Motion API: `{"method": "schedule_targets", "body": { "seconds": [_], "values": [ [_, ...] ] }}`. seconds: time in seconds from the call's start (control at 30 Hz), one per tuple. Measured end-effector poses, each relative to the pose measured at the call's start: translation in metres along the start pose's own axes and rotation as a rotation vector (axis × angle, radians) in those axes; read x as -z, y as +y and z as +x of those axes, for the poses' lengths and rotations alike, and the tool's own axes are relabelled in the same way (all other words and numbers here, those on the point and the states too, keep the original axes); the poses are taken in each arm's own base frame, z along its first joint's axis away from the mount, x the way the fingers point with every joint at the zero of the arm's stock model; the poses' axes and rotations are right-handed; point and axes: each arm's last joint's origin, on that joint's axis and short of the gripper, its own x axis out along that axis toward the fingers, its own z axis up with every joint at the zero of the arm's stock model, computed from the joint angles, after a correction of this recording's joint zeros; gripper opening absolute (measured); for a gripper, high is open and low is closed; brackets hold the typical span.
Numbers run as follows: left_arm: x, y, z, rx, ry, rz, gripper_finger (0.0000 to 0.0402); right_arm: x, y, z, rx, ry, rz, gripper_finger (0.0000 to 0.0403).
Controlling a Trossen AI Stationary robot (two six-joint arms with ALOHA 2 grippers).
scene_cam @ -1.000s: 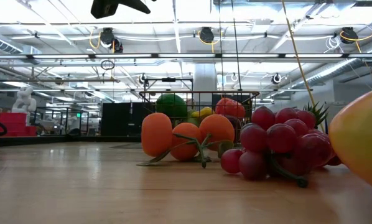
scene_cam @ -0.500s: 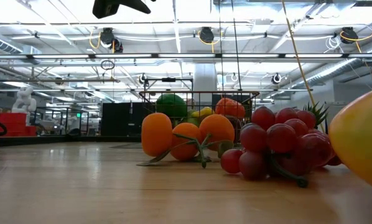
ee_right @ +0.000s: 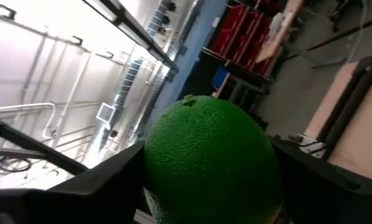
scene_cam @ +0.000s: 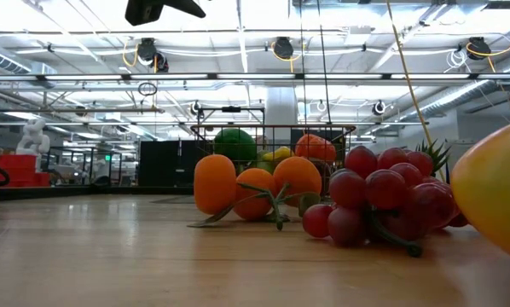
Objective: Build produce basket
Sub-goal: Put the top green lime into the brown wire basket
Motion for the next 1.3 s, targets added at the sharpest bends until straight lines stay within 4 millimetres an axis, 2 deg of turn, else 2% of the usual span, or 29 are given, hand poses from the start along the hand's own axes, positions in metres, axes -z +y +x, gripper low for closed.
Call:
{"method": "schedule_targets", "body": {
  "seconds": [0.23, 0.37, 0.5, 0.6, 0.7, 0.8, 1.03, 1.3],
  "values": [
    [0.001, 0.001, 0.0, -0.01, 0.014, 0.045, 0.0118, 0.01, -0.017, 0.014, 0.087, 0.026, -0.019, 0.0309],
    [0.01, 0.003, -0.001, -0.02, 0.101, 0.052, 0.0118, 0.01, -0.023, 0.023, 0.085, 0.004, -0.021, 0.0309],
    [0.026, 0.009, -0.006, -0.124, 0.229, 0.028, 0.0118, 0.003, -0.03, 0.035, 0.078, -0.046, -0.039, 0.0309],
    [0.036, 0.013, -0.01, -0.193, 0.295, 0.04, 0.0118, -0.007, -0.029, 0.049, 0.119, -0.016, -0.102, 0.0309],
    [0.041, 0.014, -0.013, -0.236, 0.301, 0.072, 0.0118, -0.017, -0.028, 0.067, 0.202, 0.051, -0.183, 0.0309],
    [0.043, 0.016, -0.015, -0.277, 0.292, 0.108, 0.0118, -0.028, -0.036, 0.084, 0.313, 0.1, -0.249, 0.0309],
    [0.05, 0.028, -0.006, -0.344, 0.309, 0.063, 0.0118, -0.06, -0.077, 0.11, 0.407, 0.158, -0.262, 0.0309],
    [0.057, 0.037, 0.004, -0.359, 0.36, 0.023, 0.0118, -0.092, -0.13, 0.115, 0.519, 0.214, -0.329, 0.0309]
  ]
}}
